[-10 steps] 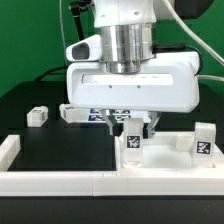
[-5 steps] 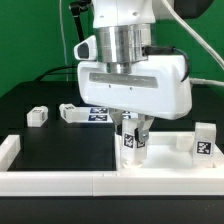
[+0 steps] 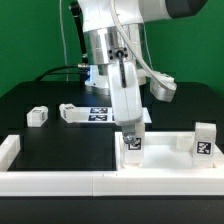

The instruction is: Assemble square table

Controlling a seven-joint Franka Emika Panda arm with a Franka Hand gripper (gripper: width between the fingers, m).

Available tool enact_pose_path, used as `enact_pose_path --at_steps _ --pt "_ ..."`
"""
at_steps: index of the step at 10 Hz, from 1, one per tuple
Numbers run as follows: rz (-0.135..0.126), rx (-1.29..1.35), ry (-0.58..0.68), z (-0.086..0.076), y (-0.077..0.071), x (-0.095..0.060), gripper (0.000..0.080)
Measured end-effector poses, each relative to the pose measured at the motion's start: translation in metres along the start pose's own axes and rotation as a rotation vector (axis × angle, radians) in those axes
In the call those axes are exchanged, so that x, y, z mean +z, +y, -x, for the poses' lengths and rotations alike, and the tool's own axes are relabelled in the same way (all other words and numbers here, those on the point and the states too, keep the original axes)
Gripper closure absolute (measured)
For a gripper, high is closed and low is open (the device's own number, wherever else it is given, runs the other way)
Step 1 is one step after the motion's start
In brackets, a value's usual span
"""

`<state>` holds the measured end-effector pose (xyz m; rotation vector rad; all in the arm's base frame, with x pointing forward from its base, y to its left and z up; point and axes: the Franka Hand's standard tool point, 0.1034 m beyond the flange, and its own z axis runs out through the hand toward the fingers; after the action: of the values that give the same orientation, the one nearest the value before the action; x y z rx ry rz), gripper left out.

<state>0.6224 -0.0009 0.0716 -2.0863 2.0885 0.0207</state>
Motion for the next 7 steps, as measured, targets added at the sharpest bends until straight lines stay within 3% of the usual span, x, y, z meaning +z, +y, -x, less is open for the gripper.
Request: enact_pose_path --at_steps 1,2,3,4,7 --pt "0.002 -0.049 0.001 -0.0002 0.0004 0.0007 0.0509" --pt "0.009 -0.130 0.009 0.0000 0.0006 0.0007 0.0410" --pt "0.029 -0.359 0.035 0.0025 -0.0019 -0.0007 0.0272" --pt "0.042 -0.539 0.057 0.0070 -0.0044 -0.0015 0.0188" --pt "0.048 -0.710 0.055 0.0049 -0.0039 -0.0011 0.0152"
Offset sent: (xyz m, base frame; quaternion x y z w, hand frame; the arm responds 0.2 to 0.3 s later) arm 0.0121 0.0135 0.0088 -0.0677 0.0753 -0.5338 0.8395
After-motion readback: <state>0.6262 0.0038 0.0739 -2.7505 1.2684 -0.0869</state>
